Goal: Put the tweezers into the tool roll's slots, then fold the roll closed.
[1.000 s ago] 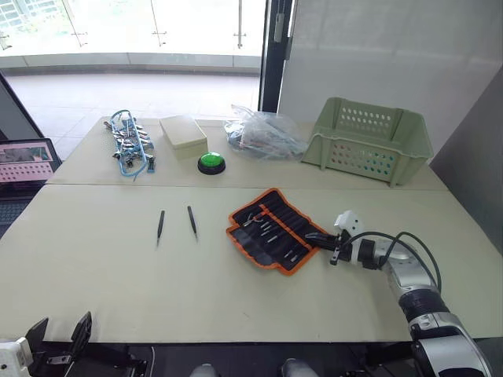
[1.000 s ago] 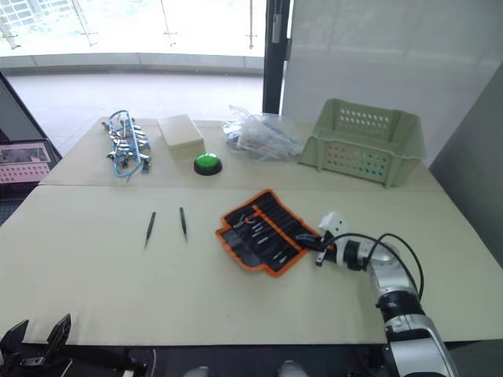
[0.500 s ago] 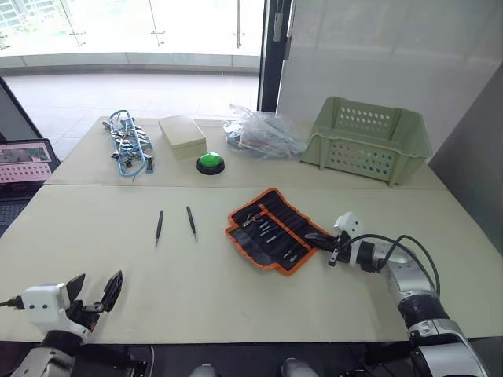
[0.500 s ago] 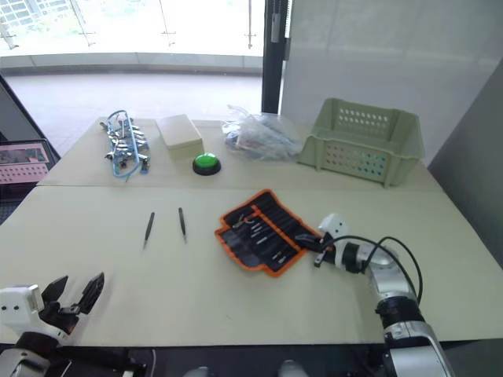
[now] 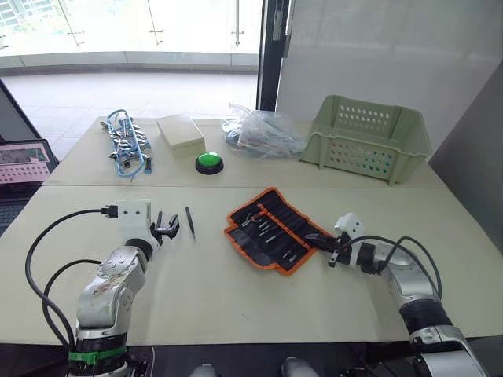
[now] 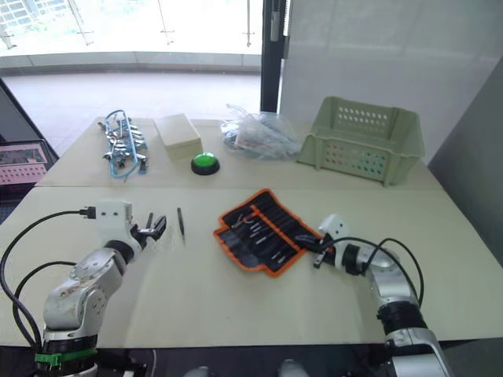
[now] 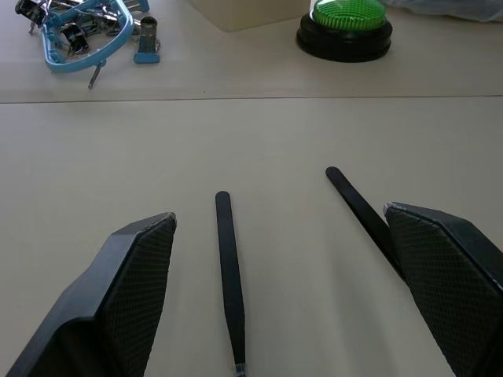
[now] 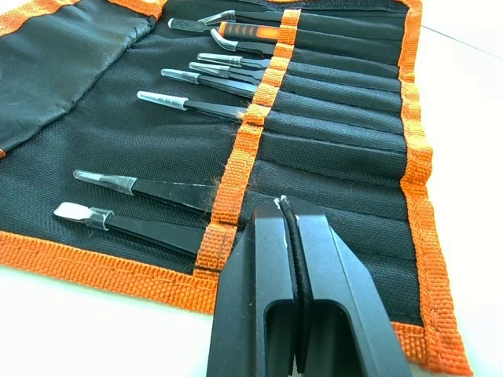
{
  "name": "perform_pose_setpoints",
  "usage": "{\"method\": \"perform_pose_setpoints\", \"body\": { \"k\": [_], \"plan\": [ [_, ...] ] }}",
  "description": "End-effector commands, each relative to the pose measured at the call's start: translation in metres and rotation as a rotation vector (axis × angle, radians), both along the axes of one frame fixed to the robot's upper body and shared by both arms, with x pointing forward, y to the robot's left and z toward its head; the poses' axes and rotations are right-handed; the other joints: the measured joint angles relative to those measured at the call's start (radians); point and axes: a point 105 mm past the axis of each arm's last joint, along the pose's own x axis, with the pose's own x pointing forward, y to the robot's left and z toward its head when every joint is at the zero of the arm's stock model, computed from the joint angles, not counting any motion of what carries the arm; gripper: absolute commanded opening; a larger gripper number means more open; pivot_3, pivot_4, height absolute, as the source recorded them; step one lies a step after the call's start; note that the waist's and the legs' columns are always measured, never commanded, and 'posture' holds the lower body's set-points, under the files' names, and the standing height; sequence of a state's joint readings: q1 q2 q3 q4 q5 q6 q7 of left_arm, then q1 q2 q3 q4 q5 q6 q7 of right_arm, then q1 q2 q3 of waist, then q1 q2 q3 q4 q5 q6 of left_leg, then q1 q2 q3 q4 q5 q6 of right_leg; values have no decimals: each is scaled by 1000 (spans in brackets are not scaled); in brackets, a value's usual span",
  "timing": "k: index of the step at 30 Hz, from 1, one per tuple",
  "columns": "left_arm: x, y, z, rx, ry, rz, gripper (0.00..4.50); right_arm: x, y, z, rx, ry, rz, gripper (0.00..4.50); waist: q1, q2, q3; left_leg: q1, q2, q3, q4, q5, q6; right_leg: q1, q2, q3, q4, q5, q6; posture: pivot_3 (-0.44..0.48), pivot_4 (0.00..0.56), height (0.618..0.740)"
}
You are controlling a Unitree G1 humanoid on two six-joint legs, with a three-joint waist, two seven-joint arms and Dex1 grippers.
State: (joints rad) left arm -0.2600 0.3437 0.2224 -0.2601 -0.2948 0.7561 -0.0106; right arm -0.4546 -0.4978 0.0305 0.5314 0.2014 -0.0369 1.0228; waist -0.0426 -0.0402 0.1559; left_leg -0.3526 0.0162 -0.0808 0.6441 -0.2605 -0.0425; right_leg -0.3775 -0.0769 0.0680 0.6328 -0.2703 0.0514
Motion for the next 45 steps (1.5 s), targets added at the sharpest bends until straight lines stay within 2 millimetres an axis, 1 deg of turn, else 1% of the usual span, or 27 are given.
{"method": "perform_pose_setpoints", "body": {
  "k": [1, 6, 12, 13, 17, 19, 22, 23, 25, 29, 31, 33, 36, 39, 41, 43, 45],
  "plan": [
    [5, 0, 1, 2, 38, 69, 4486, -12, -7, -31, -47, 122, -27, 0, 1, 0, 0, 0, 0, 0, 0, 0, 0, 0, 0, 0, 0, 0, 0, 0, 150, 740],
    [4, -8, -2, -24, 68, 84, 4486, -15, -9, -34, -48, 125, -36, 0, 2, 0, 0, 0, 0, 0, 0, 0, 0, 0, 0, 0, 0, 0, 0, 0, 150, 740],
    [-4, -1, -10, -39, 105, 131, 4486, -16, -7, -37, -46, 126, -39, 0, 2, 0, 0, 0, -1, 0, 0, 0, 0, 0, -1, 0, -1, 0, 0, 0, 150, 740],
    [-6, 2, -11, -44, 108, 145, 3934, -16, -7, -37, -44, 125, -39, 0, 2, 0, 0, 0, -1, 0, 0, 0, 0, 0, -1, 0, -1, 0, 0, 0, 150, 740],
    [-6, 6, -18, -40, 128, 158, 2667, -16, -6, -38, -44, 125, -38, 0, 2, 0, 0, 0, -1, 0, 0, 0, 0, 0, 0, 0, -1, 0, 0, 0, 150, 740],
    [-4, 3, -22, -38, 146, 147, 2012, -16, -6, -39, -44, 126, -37, 0, 2, 0, 0, 0, -1, 0, 0, 0, 0, 0, 0, 0, -1, 0, 0, 0, 150, 740],
    [5, -2, -28, -40, 170, 142, 953, -15, -4, -40, -51, 122, -27, 0, 4, 0, 0, 0, -1, 0, 0, 0, 0, 1, 0, 0, -1, 0, 0, 0, 150, 740],
    [7, -4, -28, -43, 171, 139, 692, -14, -4, -40, -50, 120, -26, 0, 3, 0, 0, 1, -1, 0, 0, 0, -1, 2, 0, 0, -1, 0, 0, 0, 150, 740],
    [8, -3, -30, -52, 173, 142, 19, -12, -3, -38, -47, 113, -25, 0, 3, 0, 0, 2, -1, 0, 0, 0, -1, 4, 0, 0, -1, 0, 1, 0, 150, 740],
    [6, 4, -31, -55, 166, 157, 19, -10, -5, -36, -48, 106, -28, 0, 2, 0, 0, 5, -1, 0, 0, 0, -1, 6, 0, 0, -1, 0, 1, 0, 150, 740],
    [6, 6, -27, -58, 146, 160, 19, -10, -5, -36, -49, 105, -30, 0, 2, 0, 0, 5, -1, 0, 0, 0, -1, 6, 0, 0, -1, 0, 1, 0, 150, 740],
    [7, 7, -16, -74, 94, 152, 19, -9, -6, -36, -49, 103, -32, 0, 2, 0, 0, 5, -1, 0, 0, 0, -1, 6, 0, 0, -1, 0, 1, 0, 150, 740],
    [11, 1, 9, -92, -9, 90, 19, -10, -7, -35, -49, 103, -33, 0, 2, 0, 0, 4, -1, 0, 0, 0, -1, 6, 0, 0, -1, 0, 1, 0, 150, 740],
    [11, -18, 36, -177, -110, -71, 19, -11, -7, -35, -48, 103, -33, 0, 1, 0, 0, 4, 0, 0, 0, 0, -1, 5, 0, 0, -2, 0, 1, 0, 150, 740],
    [9, -31, 53, -163, -154, -172, 19, -12, -7, -36, -47, 102, -32, 0, 1, 0, 0, 4, 0, 0, 0, 0, -1, 5, 0, 0, -2, 0, 1, 0, 150, 740],
    [9, -44, 65, -159, -165, -261, 19, -11, -5, -33, -36, 92, -30, 0, 0, 0, 0, 4, 0, 0, 0, 0, -1, 5, 0, 0, -2, 0, 1, 0, 150, 740],
    [9, -64, 72, -162, -146, -381, 19, -11, -4, -29, -27, 71, -26, 0, 1, 0, 0, 4, -1, 0, 0, 0, -1, 5, 0, 0, -2, 0, 1, 0, 150, 740]
  ]
}}
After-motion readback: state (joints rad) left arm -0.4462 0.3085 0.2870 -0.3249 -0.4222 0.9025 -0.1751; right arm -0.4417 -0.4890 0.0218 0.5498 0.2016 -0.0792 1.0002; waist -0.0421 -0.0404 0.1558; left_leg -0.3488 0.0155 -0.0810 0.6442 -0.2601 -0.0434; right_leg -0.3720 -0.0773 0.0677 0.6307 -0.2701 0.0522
